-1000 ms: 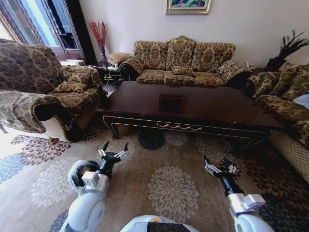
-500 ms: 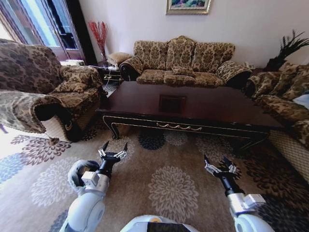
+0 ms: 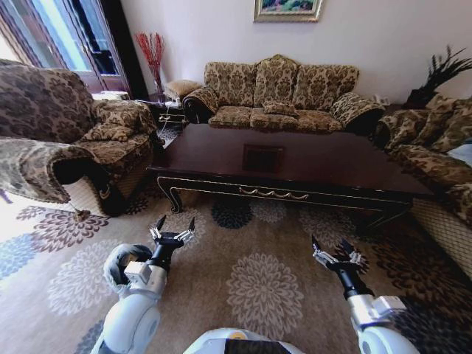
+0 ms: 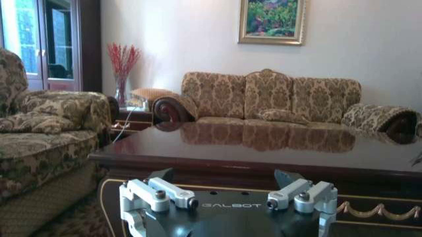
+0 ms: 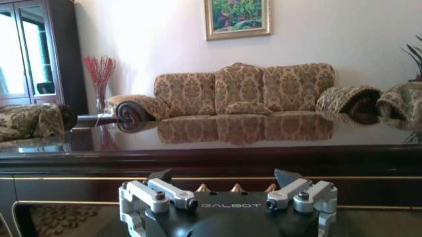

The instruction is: Move to the front of the table and place the trash on the table into the trash bin.

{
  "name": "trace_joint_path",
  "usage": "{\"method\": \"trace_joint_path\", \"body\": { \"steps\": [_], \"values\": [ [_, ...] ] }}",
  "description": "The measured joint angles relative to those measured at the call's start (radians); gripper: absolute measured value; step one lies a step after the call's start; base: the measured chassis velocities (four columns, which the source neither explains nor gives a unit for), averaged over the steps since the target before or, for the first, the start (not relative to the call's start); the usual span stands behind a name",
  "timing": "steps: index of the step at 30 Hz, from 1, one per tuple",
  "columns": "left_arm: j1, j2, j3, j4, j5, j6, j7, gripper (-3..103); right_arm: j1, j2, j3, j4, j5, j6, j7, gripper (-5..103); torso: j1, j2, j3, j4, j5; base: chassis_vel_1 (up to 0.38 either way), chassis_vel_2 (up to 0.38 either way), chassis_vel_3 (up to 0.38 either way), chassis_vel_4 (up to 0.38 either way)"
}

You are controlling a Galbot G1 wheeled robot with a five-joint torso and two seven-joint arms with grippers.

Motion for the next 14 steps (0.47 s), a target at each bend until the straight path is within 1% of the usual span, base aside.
{"method": "trace_joint_path", "body": {
  "steps": [14],
  "values": [
    [0.000, 0.000, 0.000, -0.001, 0.000, 0.000, 0.001, 100, 0.000, 0.000, 0.000, 0.001, 0.001, 0.000, 0.000, 100, 0.000, 0.000, 0.000, 0.0000, 0.0000, 0.000, 0.000, 0.000, 0.000]
  ]
}}
